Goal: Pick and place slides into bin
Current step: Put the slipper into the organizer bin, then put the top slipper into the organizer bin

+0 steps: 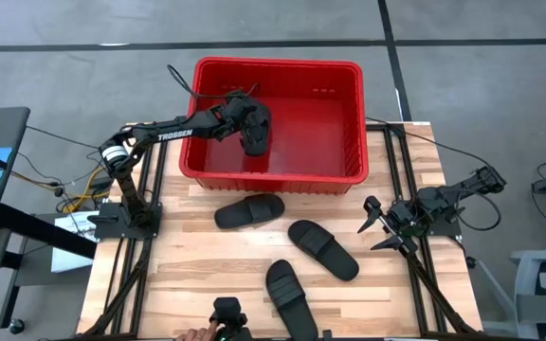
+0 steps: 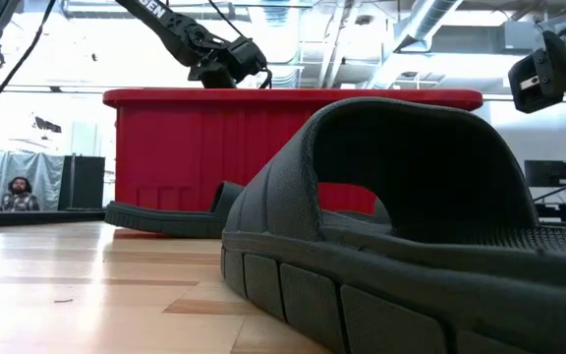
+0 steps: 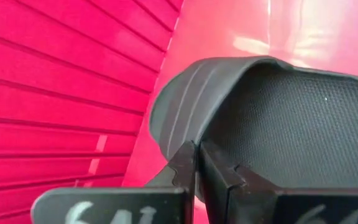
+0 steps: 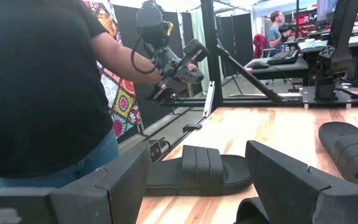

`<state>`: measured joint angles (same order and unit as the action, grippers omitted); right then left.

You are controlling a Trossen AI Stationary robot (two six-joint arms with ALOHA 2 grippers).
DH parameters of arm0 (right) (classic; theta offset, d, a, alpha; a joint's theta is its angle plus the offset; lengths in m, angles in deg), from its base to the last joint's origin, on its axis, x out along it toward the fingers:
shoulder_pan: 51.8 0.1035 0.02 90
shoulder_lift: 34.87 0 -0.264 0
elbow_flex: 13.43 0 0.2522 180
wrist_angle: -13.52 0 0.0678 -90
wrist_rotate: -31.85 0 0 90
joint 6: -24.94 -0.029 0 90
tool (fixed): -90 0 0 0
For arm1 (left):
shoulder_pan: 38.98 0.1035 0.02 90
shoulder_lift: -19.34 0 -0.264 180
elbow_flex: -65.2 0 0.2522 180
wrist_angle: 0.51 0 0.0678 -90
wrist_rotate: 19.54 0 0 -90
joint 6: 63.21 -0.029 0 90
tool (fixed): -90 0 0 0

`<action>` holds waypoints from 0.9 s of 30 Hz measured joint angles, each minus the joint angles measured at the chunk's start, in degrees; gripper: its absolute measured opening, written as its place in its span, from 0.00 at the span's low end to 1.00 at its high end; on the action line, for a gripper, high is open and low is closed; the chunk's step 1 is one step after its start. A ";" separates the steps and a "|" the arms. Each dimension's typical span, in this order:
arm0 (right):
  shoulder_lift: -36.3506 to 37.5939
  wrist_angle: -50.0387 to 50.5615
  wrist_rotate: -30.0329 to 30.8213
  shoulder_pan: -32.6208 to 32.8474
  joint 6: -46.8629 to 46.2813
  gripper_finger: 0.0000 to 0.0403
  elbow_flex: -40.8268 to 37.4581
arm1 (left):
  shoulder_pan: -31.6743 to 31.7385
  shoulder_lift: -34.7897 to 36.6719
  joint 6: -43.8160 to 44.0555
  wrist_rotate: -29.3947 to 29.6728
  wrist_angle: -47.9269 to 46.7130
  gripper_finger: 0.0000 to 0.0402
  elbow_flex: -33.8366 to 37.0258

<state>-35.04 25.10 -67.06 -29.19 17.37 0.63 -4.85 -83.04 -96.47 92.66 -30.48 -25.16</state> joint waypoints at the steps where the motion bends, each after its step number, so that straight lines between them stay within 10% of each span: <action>1: 0.02 0.00 0.00 0.00 0.01 0.65 0.00 | 0.00 0.00 0.00 -0.03 -0.11 0.00 0.00; 27: 0.02 0.00 0.01 0.00 0.00 0.65 0.00 | 0.44 0.07 1.16 -2.27 -2.60 0.15 0.02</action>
<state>-35.02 25.10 -67.05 -29.19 17.37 0.63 -4.41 -82.98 -95.31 90.38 -33.08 -25.14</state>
